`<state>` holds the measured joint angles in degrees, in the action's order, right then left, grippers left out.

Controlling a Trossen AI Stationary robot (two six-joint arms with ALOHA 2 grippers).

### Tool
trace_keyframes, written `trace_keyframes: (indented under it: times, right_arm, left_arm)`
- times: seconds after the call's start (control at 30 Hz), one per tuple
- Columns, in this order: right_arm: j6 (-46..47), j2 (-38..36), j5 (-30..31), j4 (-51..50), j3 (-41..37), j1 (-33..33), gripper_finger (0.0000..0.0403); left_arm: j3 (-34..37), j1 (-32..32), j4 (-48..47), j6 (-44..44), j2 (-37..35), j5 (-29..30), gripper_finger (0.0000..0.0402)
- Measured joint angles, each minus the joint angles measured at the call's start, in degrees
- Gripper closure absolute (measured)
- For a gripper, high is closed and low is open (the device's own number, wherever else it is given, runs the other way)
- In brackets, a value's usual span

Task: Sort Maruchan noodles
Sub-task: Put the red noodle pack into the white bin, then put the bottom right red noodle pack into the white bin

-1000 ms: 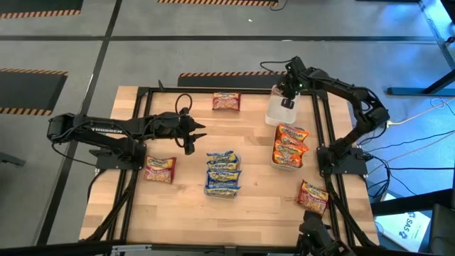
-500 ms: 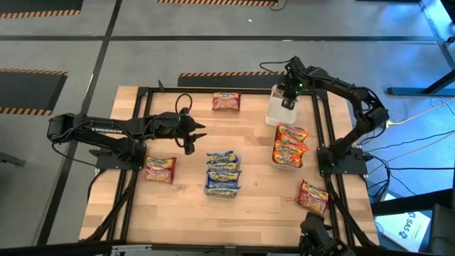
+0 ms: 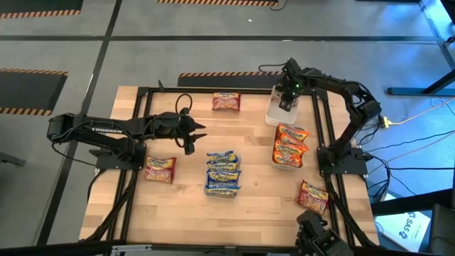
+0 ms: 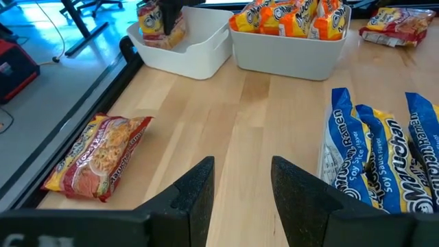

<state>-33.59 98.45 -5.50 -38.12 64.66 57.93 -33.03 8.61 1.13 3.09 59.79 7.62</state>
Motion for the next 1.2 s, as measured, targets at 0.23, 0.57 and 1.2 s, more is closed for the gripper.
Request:
trace_keyframes:
  times: [0.23, 0.57, 1.2]
  right_arm:
    - [3.4, 0.5, 3.1, 1.1, 0.0, -0.2, 0.028]
    - [3.4, 0.5, 9.1, -2.9, 3.8, -0.2, 0.0152]
    - [3.2, -3.0, 12.0, -3.3, 4.7, -0.2, 0.0132]
  left_arm:
    - [0.0, -1.0, 0.0, 0.0, 0.0, 0.0, 0.0264]
    - [0.0, -1.6, 0.0, 0.1, 0.0, -3.0, 0.0264]
    - [0.0, -1.6, 2.5, 0.7, 0.0, -2.6, 0.0264]
